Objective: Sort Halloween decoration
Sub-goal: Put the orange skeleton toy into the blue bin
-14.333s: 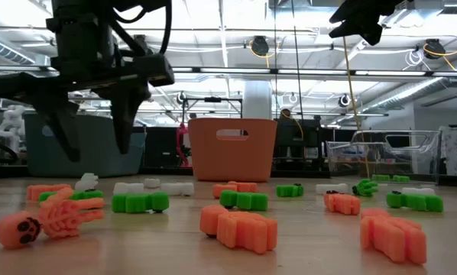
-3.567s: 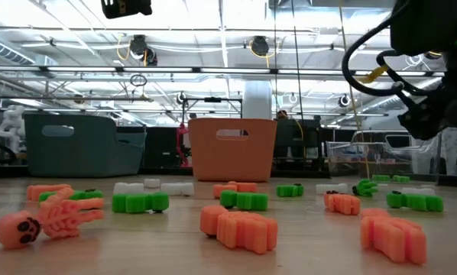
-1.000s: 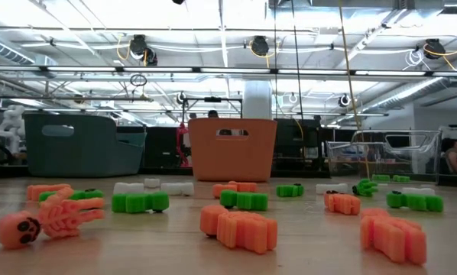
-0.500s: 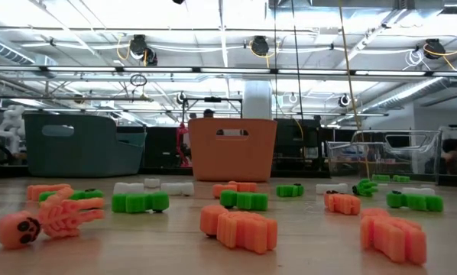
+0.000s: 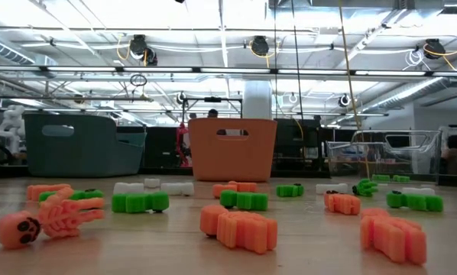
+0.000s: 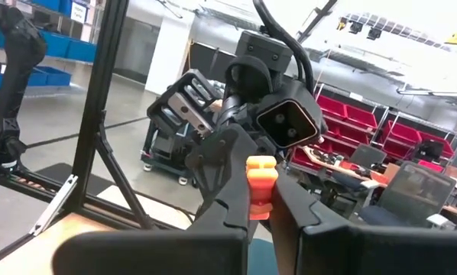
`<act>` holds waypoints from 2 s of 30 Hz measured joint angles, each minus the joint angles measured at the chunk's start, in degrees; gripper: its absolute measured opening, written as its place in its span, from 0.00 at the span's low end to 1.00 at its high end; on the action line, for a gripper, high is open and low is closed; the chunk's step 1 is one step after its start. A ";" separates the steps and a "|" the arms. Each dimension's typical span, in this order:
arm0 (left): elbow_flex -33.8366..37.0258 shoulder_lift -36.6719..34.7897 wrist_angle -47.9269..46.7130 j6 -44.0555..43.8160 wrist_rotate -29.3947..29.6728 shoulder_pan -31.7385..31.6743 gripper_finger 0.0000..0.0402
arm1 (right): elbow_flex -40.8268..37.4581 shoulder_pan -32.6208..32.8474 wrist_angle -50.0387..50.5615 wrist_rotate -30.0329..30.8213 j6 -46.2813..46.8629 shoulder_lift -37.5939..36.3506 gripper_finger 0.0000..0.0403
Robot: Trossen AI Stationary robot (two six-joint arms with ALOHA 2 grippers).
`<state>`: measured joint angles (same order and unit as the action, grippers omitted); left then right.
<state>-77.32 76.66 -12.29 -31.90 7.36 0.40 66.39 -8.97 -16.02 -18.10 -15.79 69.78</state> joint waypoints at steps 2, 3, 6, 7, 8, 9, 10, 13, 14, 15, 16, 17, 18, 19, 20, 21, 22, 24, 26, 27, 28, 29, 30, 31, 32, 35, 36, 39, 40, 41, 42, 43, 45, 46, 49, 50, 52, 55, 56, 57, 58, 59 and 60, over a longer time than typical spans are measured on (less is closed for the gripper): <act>0.00 0.00 -0.02 1.06 0.28 0.00 0.14 | 0.00 0.00 0.01 -0.01 0.13 0.00 0.02; 0.00 0.00 0.00 1.23 0.38 0.00 0.14 | 0.00 0.00 0.01 -0.01 0.50 0.00 0.02; 0.00 0.00 0.00 1.20 0.43 0.00 0.14 | 0.00 0.00 0.01 -0.01 3.97 0.00 0.02; 0.00 0.00 0.04 1.20 0.46 0.00 0.14 | 0.00 0.00 0.01 -0.01 5.67 0.00 0.02; 0.00 0.00 0.24 1.20 0.67 0.00 0.14 | 0.00 0.00 0.06 -0.01 7.54 0.00 0.02; 0.00 0.00 0.54 1.20 1.30 0.00 0.14 | 0.00 0.00 0.16 0.12 9.59 0.00 0.02; 0.00 0.00 0.65 1.25 1.94 0.00 0.14 | 0.00 0.00 0.30 0.40 12.01 0.00 0.02; 0.00 0.00 1.56 3.55 3.80 -0.01 0.17 | 0.00 0.04 0.94 3.30 19.23 0.18 0.02; 0.00 0.00 1.68 4.60 4.20 -0.02 0.19 | 0.00 0.02 1.16 4.29 20.99 0.26 0.02; 0.00 0.00 1.68 5.56 4.59 -0.05 0.21 | 0.00 0.02 1.47 4.97 22.36 0.33 0.02; 0.00 0.00 1.65 6.26 4.99 -0.15 0.23 | 0.00 0.00 1.74 5.64 23.27 0.35 0.02; 0.00 0.00 1.61 6.94 5.26 -0.28 0.25 | 0.00 0.00 1.78 6.25 23.77 0.50 0.02; 0.00 0.00 1.57 7.37 5.27 -0.45 0.27 | 0.00 0.00 1.65 6.31 24.01 0.73 0.02; 0.00 0.00 1.60 7.93 5.34 -0.59 0.30 | 0.00 0.02 1.67 6.26 24.10 0.83 0.02; 0.00 0.00 1.73 8.58 5.38 -0.82 0.32 | 0.00 0.02 1.80 6.27 24.11 0.89 0.02; 0.00 0.00 2.07 9.43 5.44 -0.87 0.34 | 0.00 0.04 1.83 6.29 24.11 1.01 0.02; 0.00 0.00 2.79 10.47 5.48 -0.91 0.36 | 0.00 0.07 1.75 6.28 24.11 1.18 0.02; -0.03 0.64 6.11 13.12 4.58 -1.07 0.38 | 0.00 0.07 1.69 6.26 24.18 1.35 0.02; -0.04 1.25 8.44 14.91 2.24 -1.08 0.38 | 0.00 0.07 1.70 6.29 24.35 1.44 0.02; -0.04 1.49 9.00 15.50 1.35 -1.08 0.39 | 0.00 0.07 1.68 6.29 24.35 1.44 0.02; -0.04 1.69 9.39 15.89 0.90 -1.07 0.39 | 0.00 0.07 1.62 6.29 24.35 1.44 0.02; -0.04 1.78 9.28 16.08 0.76 -1.07 0.39 | 0.00 0.07 1.63 6.29 24.35 1.42 0.02; -0.04 1.80 8.96 16.15 0.76 -1.08 0.39 | 0.00 0.07 1.63 6.29 24.35 1.42 0.02; -0.04 1.82 8.81 16.15 0.76 -1.18 0.39 | 0.00 0.07 1.68 6.29 24.35 1.42 0.02; -0.04 1.87 8.83 16.15 0.76 -1.24 0.39 | 0.00 0.07 1.70 6.29 24.35 1.42 0.02; -0.04 2.73 9.07 16.14 0.88 -1.60 0.39 | 0.00 0.07 1.66 6.29 24.34 1.52 0.02; -0.04 2.94 8.75 16.03 0.70 -1.77 0.39 | 0.00 0.07 1.56 6.29 24.27 1.75 0.02; -0.01 4.02 9.90 15.88 -1.34 -2.63 0.39 | 0.00 0.07 1.74 6.30 24.21 2.41 0.02; -0.04 4.22 10.34 15.87 -1.85 -2.84 0.39 | 0.00 0.07 1.65 6.43 24.17 2.53 0.02; -0.04 4.37 10.32 15.85 -1.90 -3.06 0.39 | 0.00 0.07 1.29 6.37 24.18 2.75 0.02; -0.02 4.41 10.38 15.85 -1.95 -3.18 0.39 | 0.00 0.05 0.52 6.35 24.18 2.98 0.02; 0.02 4.42 10.60 15.85 -1.99 -3.39 0.38 | 0.00 0.04 0.49 6.36 24.18 3.07 0.02; 0.01 4.33 10.60 15.87 -2.36 -3.78 0.37 | 0.00 0.04 0.58 6.49 24.46 3.17 0.02; 0.02 4.33 10.58 15.90 -2.40 -3.95 0.36 | 0.00 0.04 0.72 6.42 24.53 3.16 0.02; 0.02 4.35 10.38 16.22 -2.51 -4.43 0.31 | 0.00 0.02 0.80 6.61 24.53 3.13 0.02; 0.02 4.35 10.45 16.24 -2.71 -4.56 0.29 | 0.00 0.00 0.78 6.59 24.55 3.13 0.02; 0.02 4.35 10.34 16.28 -3.42 -4.91 0.26 | 0.00 -0.11 0.82 6.59 24.55 3.13 0.02; 0.01 4.35 10.35 17.37 -4.52 -5.26 0.20 | 0.00 -0.42 1.25 6.52 24.57 3.13 0.02; 0.02 4.35 10.35 18.13 -4.86 -5.27 0.18 | 0.00 -0.49 1.26 6.44 24.80 3.13 0.02; 0.02 4.35 10.37 18.93 -5.04 -5.27 0.17 | 0.00 -0.51 1.26 6.31 25.56 3.13 0.02; 0.00 4.35 10.40 19.24 -5.45 -5.27 0.15 | 0.00 -0.61 1.24 6.14 26.60 3.13 0.02; 0.01 4.35 10.40 19.26 -5.68 -5.29 0.13 | 0.00 -0.81 1.22 6.05 27.64 3.13 0.02; 0.02 4.35 10.41 19.26 -5.80 -5.31 0.11 | 0.00 -0.94 1.26 6.00 28.49 3.13 0.02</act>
<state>-77.30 81.01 -1.88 -12.64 1.56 -4.91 66.39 -9.91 -14.77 -12.10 12.70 72.90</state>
